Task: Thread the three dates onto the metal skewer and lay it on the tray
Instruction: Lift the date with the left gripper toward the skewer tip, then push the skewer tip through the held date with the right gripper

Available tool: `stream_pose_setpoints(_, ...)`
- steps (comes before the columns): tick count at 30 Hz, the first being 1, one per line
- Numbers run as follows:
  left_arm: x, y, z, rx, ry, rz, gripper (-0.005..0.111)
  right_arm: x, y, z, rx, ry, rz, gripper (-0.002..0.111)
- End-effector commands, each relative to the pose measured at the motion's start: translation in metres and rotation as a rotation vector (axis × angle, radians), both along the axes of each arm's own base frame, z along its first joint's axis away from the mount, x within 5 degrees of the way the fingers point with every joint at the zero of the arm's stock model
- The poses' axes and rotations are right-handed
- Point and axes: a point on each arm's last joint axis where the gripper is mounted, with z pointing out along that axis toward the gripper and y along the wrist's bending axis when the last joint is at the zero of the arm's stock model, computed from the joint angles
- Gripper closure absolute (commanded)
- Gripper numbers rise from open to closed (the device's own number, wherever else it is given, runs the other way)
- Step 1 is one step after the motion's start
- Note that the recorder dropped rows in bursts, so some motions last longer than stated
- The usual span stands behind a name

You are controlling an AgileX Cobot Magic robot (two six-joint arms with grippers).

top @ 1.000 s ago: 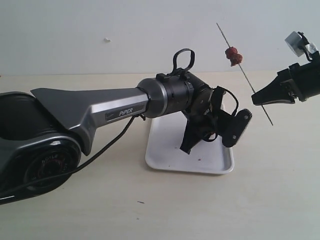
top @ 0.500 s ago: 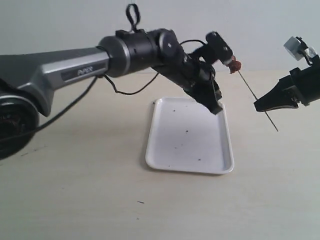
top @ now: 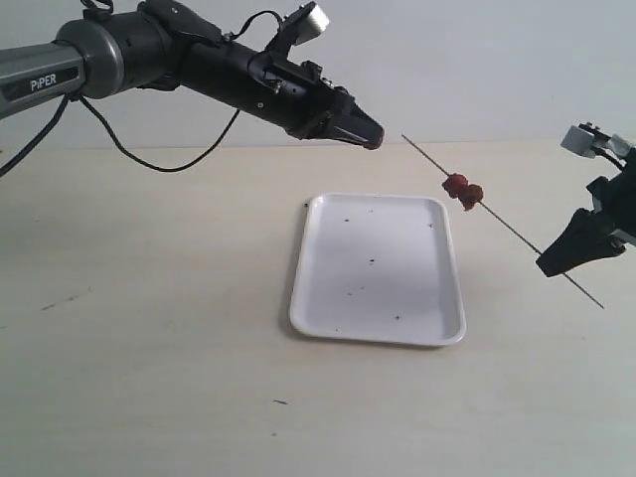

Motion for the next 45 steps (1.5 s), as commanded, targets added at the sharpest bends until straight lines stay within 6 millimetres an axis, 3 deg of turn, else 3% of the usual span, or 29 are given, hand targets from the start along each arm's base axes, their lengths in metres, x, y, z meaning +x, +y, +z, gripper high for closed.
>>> stream_pose_setpoints(1, 0.001, 0.010, 0.007, -0.006, 0.012, -0.008, 0.079, -0.013, 0.003, 0.015, -0.023, -0.050, 0.064, 0.108)
stream_pose_setpoints(7, 0.000, 0.018, 0.006, -0.004, 0.035, -0.050, 0.079, -0.046, 0.015, 0.044, -0.071, -0.136, 0.159, 0.108)
stream_pose_setpoints(13, -0.001, 0.019, 0.006, -0.005, 0.028, -0.077, 0.079, -0.058, 0.018, 0.036, -0.073, -0.115, 0.206, 0.108)
stream_pose_setpoints(24, -0.005, 0.019, 0.006, 0.008, 0.010, -0.135, 0.079, -0.056, 0.023, 0.037, -0.011, -0.133, 0.152, 0.108)
stream_pose_setpoints(45, -0.007, 0.020, 0.004, 0.023, -0.005, -0.165, 0.079, -0.067, 0.031, 0.026, -0.006, -0.089, 0.202, 0.108)
